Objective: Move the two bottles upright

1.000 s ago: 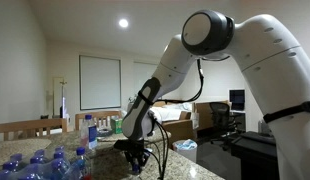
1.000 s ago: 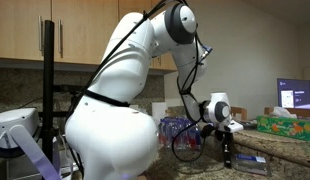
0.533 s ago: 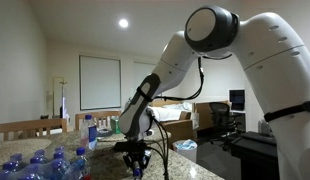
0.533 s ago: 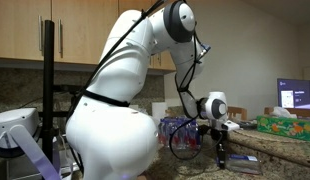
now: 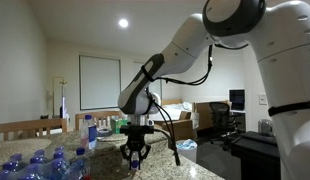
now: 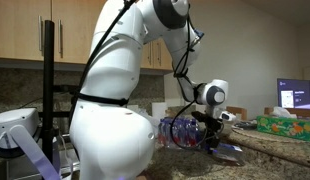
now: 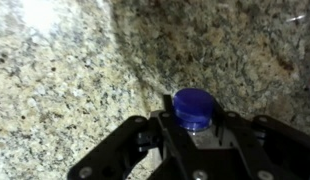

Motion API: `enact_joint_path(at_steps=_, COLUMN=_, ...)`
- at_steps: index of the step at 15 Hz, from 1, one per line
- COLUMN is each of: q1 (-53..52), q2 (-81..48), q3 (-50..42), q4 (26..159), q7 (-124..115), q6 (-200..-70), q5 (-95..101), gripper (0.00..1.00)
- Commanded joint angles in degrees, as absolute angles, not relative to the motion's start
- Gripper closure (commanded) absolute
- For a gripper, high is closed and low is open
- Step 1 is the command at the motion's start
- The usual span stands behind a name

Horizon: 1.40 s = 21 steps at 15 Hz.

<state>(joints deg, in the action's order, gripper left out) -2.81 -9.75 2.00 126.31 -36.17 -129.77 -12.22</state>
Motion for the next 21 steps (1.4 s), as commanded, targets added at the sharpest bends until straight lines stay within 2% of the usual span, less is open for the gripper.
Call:
enact_joint_path(at_steps=1, q1=-3.2, q2=-8.7, q3=1.4, q4=126.2, q7=-35.8, q6=-126.4, q5=-11.3, gripper=0.65)
enact_joint_path(at_steps=6, q1=-3.5, q2=-7.6, q3=1.4, q4=126.4, q7=-35.8, q6=-123.2, q5=-9.8, gripper=0.65)
enact_joint_path(at_steps=7, q1=-3.5, q2=-7.6, q3=1.4, q4=126.4, q7=-35.8, q6=-123.2, q5=-9.7, gripper=0.90)
enact_joint_path(at_steps=15, q1=-4.9, q2=-1.9, q3=3.6, q4=123.4, q7=-34.4, q6=-101.1, q5=-14.4, gripper=0.90)
enact_joint_path(at_steps=21, q1=-1.6, q2=-0.5, q3=0.6, q4=118.6, q7=-29.4, q6=-94.0, q5=-29.0, gripper=0.90)
